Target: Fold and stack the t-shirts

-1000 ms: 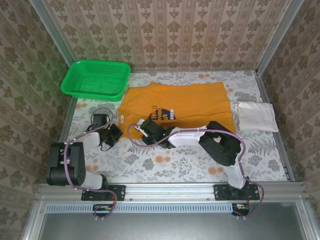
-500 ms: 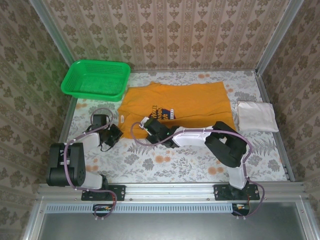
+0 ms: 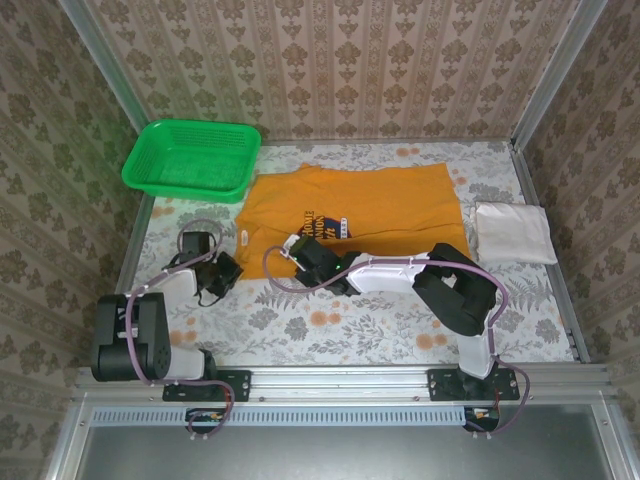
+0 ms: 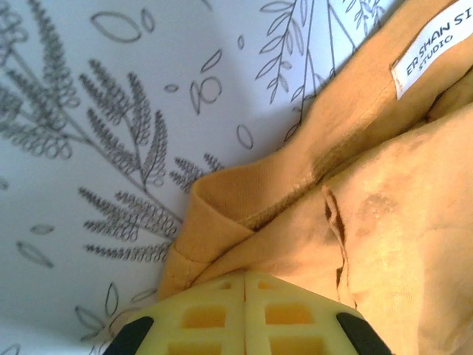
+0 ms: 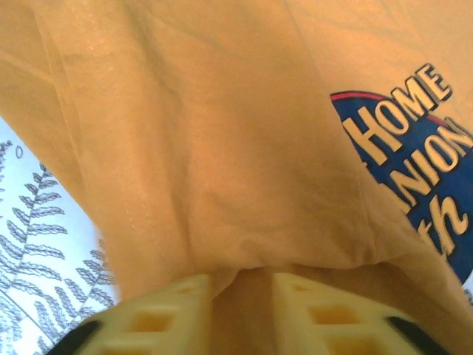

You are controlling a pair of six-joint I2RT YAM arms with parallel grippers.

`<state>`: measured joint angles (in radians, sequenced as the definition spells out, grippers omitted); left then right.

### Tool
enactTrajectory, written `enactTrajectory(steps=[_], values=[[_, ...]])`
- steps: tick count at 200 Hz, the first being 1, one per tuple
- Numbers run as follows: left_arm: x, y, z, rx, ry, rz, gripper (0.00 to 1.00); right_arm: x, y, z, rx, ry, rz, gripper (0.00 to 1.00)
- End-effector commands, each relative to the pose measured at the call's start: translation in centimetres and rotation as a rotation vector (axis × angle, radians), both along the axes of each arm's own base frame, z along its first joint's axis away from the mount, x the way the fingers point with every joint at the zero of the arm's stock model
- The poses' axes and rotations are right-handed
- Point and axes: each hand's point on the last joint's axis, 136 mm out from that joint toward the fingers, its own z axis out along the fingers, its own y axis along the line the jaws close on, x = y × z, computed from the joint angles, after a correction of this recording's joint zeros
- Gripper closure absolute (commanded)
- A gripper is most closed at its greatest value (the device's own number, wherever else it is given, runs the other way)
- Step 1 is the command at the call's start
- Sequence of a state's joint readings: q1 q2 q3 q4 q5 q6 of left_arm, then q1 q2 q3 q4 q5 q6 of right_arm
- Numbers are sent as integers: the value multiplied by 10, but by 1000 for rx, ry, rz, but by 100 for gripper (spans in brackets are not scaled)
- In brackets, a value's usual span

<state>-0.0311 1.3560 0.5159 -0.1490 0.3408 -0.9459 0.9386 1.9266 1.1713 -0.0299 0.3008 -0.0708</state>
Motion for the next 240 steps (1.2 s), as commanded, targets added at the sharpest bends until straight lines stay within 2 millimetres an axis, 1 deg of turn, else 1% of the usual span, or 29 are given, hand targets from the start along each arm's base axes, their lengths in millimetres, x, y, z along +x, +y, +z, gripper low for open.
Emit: enactTrajectory(steps=[1,17,24,38,48,57,68,80,95,111,124,139,154,182,222,240], values=[[-14,6,7,33,23,0,91,-7,-2,19,71,28,25,51],[-12,7,26,67,-18,-11,88,0,-9,33,154,56,-17,46],[-8,7,37,79,-43,-18,87,7,-15,39,183,64,-51,45],[0,1,53,91,-85,-38,85,21,-33,44,233,96,-145,45],[9,-8,63,90,-114,-65,83,31,-48,45,270,123,-213,45],[16,-15,68,89,-128,-85,81,37,-58,46,304,151,-253,46],[25,-25,71,83,-138,-108,79,38,-61,47,334,179,-248,47],[32,-33,68,77,-134,-122,79,37,-62,46,326,202,-254,48],[37,-38,60,70,-124,-126,79,28,-57,36,348,310,-286,51],[38,-39,49,66,-105,-119,78,12,-40,29,446,483,-338,53],[35,-38,39,56,-80,-112,79,-2,-27,20,516,630,-400,55],[29,-37,29,44,-60,-97,80,-10,-13,13,583,724,-430,56],[22,-34,20,44,-42,-82,83,-7,-9,8,620,750,-469,59],[12,-25,2,41,5,-56,89,7,-8,-2,644,762,-532,66],[2,-15,-14,43,35,-27,94,13,1,-16,660,812,-538,68],[0,-14,-19,43,50,-26,96,17,3,-12,677,804,-530,69]])
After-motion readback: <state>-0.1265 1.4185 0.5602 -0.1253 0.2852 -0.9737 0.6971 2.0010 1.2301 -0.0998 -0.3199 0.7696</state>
